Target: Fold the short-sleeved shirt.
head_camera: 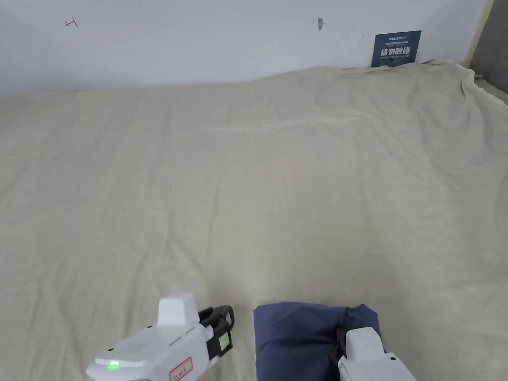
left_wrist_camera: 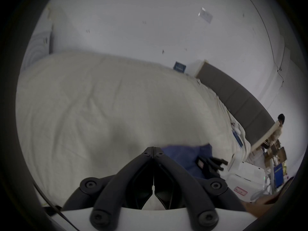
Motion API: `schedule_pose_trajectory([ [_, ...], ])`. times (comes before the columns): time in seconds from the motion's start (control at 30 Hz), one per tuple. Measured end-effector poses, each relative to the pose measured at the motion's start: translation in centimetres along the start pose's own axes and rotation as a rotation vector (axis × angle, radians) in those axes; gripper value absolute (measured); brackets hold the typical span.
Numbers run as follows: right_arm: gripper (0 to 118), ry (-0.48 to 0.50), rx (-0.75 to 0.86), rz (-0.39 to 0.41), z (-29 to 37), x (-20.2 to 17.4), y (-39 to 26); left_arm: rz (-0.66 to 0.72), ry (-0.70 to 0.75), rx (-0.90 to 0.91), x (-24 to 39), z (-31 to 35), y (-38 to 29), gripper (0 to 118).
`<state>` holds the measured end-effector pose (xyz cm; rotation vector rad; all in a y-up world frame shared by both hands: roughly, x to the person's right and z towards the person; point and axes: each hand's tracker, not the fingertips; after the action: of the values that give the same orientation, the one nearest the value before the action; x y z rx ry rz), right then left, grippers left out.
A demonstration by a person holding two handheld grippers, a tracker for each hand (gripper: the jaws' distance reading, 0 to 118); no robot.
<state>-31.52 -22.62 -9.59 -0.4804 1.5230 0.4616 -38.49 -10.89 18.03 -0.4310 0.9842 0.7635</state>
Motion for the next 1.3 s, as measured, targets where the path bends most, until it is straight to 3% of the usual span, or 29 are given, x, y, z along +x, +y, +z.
schedule_pose_trajectory([
  [0.1,0,0.007,-0.006,-0.007,0.2,0.3,-0.1,0.003,-0.039,-0.113,0.2,-1.9,-0.8,13],
  [0.23,0,0.016,0.001,-0.002,0.3,0.2,-0.2,0.042,-0.087,-0.216,0.1,-4.6,-1.7,69],
  [0.37,0,0.018,-0.005,-0.011,0.4,0.2,-0.1,0.116,-0.114,-0.317,-0.8,-7.5,-1.9,78],
  [0.53,0,0.022,-0.011,-0.009,0.5,0.3,0.0,0.147,-0.149,-0.381,-1.2,-9.7,-1.4,76],
  [0.63,0,0.021,-0.014,-0.017,0.6,0.3,0.1,0.077,-0.150,-0.419,-0.4,-10.1,-0.9,53],
  [0.73,0,0.021,-0.018,-0.018,0.7,0.3,0.2,0.048,-0.133,-0.435,0.1,-10.3,-1.0,43],
  [0.83,0,0.030,-0.024,-0.020,0.7,0.4,0.3,0.113,-0.126,-0.448,-0.8,-10.5,-1.0,32],
  [1.07,0,0.070,-0.053,-0.064,2.2,1.2,2.5,0.064,-0.113,-0.416,-0.4,-9.8,-0.9,19],
  [1.17,0,0.061,0.063,-0.063,4.7,2.0,5.2,0.053,-0.170,-0.400,-0.7,-8.5,0.5,17],
  [1.3,0,0.038,0.185,-0.045,7.7,3.4,9.5,-0.034,-0.071,-0.327,-1.9,-6.5,3.6,15],
])
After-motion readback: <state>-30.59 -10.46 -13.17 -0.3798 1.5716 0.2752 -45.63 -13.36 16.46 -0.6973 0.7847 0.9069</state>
